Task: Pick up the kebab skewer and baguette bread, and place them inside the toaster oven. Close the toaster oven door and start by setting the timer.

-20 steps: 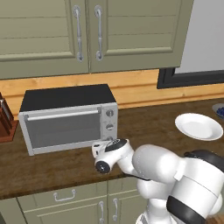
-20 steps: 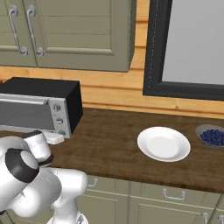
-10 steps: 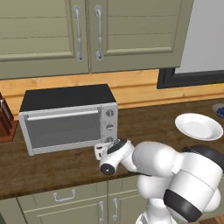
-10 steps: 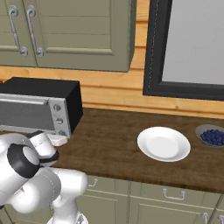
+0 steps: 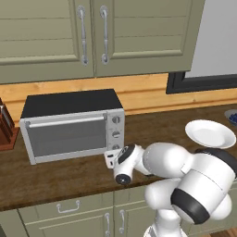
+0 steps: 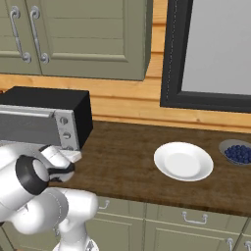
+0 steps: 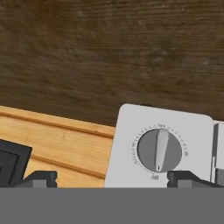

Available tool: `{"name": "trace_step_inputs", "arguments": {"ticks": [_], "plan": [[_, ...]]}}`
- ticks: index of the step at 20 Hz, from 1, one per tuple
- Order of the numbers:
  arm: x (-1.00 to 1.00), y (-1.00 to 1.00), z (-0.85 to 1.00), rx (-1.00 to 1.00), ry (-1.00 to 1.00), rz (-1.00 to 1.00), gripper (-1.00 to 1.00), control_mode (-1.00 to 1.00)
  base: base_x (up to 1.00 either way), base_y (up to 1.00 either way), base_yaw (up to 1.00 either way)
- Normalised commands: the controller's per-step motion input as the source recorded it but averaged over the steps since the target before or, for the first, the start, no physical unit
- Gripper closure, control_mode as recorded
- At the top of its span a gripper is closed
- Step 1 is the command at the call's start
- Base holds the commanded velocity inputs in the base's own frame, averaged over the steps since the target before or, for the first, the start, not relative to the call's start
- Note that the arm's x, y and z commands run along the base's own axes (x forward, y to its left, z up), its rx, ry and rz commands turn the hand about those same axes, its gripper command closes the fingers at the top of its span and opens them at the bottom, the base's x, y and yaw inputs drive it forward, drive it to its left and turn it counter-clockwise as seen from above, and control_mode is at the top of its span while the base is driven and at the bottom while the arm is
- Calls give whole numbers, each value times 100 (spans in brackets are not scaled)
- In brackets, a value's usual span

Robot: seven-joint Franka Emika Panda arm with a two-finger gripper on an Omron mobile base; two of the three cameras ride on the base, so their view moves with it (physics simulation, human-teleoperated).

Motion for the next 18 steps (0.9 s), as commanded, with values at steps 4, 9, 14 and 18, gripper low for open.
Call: {"name": "trace_step_inputs", "arguments": {"ticks": [4, 9, 14, 18], "plan": [[0, 0, -1, 0, -3, 5, -100, -100, 0, 0, 0], [0, 5, 0, 0, -1, 2, -100, -100, 0, 0, 0], [0, 13, 0, 3, 0, 1, -100, -100, 0, 0, 0], [0, 24, 0, 6, 0, 0, -100, -100, 0, 0, 0]]}}
